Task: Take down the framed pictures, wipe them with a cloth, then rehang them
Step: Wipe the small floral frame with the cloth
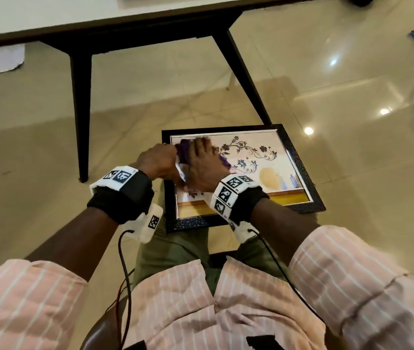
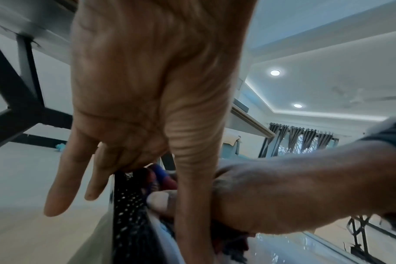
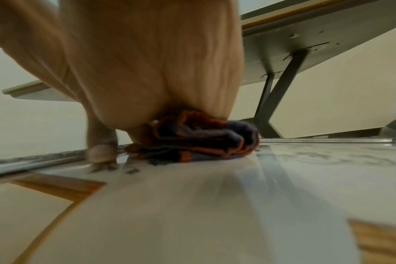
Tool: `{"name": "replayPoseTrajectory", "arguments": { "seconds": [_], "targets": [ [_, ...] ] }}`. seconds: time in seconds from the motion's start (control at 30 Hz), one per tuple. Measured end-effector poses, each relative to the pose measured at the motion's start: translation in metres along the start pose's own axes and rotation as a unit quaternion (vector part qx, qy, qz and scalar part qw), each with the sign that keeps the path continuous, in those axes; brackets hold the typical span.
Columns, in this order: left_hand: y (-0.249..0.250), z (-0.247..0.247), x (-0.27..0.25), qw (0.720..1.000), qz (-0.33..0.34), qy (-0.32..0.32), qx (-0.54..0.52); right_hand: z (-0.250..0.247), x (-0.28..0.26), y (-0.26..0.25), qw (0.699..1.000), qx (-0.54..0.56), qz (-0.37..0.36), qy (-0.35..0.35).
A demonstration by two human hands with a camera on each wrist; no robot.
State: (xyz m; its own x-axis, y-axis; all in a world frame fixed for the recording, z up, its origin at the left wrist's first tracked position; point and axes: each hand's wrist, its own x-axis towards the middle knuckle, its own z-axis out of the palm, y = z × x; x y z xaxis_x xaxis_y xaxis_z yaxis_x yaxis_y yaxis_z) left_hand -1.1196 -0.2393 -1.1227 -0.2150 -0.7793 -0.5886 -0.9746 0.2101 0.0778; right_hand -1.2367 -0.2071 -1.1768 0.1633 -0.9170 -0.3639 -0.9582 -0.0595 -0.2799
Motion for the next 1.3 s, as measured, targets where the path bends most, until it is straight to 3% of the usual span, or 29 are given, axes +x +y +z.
{"name": "replayPoseTrajectory", "arguments": {
  "seconds": [0.1,0.2,0.23,0.3,0.37,0.43,0.53,0.57,0.67,0.7,0.83,0.87,1.0,1.03,1.17,1.23,1.3],
  "targets": [
    [-0.01,0.01,-0.007,0.999,0.013,-0.029,-0.007,0.0,-0.002,0.01,0.988,-0.001,-0.156,0.005],
    [-0.015,0.015,-0.014,0.999,0.006,-0.029,-0.033,-0.003,-0.008,0.044,0.979,0.007,-0.202,0.003],
    [-0.014,0.015,-0.015,0.999,0.006,-0.022,-0.036,-0.002,-0.008,0.053,0.984,-0.005,-0.18,0.014],
    [-0.008,0.015,-0.008,1.0,0.019,-0.004,-0.014,0.0,-0.014,0.048,0.998,-0.026,-0.056,0.024],
    [0.001,0.015,0.002,0.999,0.033,-0.004,0.021,0.003,-0.022,0.028,0.999,-0.019,0.029,-0.008],
    [0.008,0.013,0.002,0.998,0.037,-0.02,0.041,0.006,-0.029,0.012,1.0,-0.013,-0.028,-0.002],
    [0.016,0.013,0.0,0.997,0.04,-0.035,0.059,0.0,-0.042,0.037,0.994,-0.005,-0.11,0.013],
    [0.018,0.011,-0.002,0.997,0.039,-0.036,0.057,-0.001,-0.043,0.048,0.996,-0.013,-0.084,0.017],
    [0.026,0.007,-0.005,0.998,0.022,-0.042,0.033,-0.004,-0.048,0.054,0.992,-0.016,0.12,0.025],
    [0.03,0.007,-0.006,0.998,0.017,-0.043,0.035,-0.007,-0.048,0.048,0.991,-0.01,0.134,0.017],
    [0.044,0.01,-0.002,0.997,0.003,-0.043,0.057,0.0,-0.047,0.059,0.998,-0.001,-0.068,-0.007],
    [0.045,0.009,-0.003,0.997,0.001,-0.048,0.063,0.0,-0.045,0.071,0.997,0.007,-0.08,0.002],
    [0.044,0.005,-0.002,0.995,0.001,-0.059,0.083,-0.004,-0.042,0.099,0.995,-0.021,0.1,0.01],
    [0.045,0.006,0.002,0.994,-0.002,-0.064,0.086,-0.004,-0.044,0.094,0.994,-0.04,0.1,0.003],
    [0.049,0.0,0.007,0.992,-0.006,-0.089,0.085,-0.01,-0.052,0.09,0.999,-0.017,-0.039,-0.002],
    [0.049,-0.006,0.004,0.993,0.006,-0.09,0.081,-0.021,-0.049,0.112,0.999,-0.019,-0.041,0.002],
    [0.048,-0.007,0.005,0.994,0.02,-0.078,0.072,-0.025,-0.045,0.144,0.999,-0.022,0.028,-0.008]
  ]
}}
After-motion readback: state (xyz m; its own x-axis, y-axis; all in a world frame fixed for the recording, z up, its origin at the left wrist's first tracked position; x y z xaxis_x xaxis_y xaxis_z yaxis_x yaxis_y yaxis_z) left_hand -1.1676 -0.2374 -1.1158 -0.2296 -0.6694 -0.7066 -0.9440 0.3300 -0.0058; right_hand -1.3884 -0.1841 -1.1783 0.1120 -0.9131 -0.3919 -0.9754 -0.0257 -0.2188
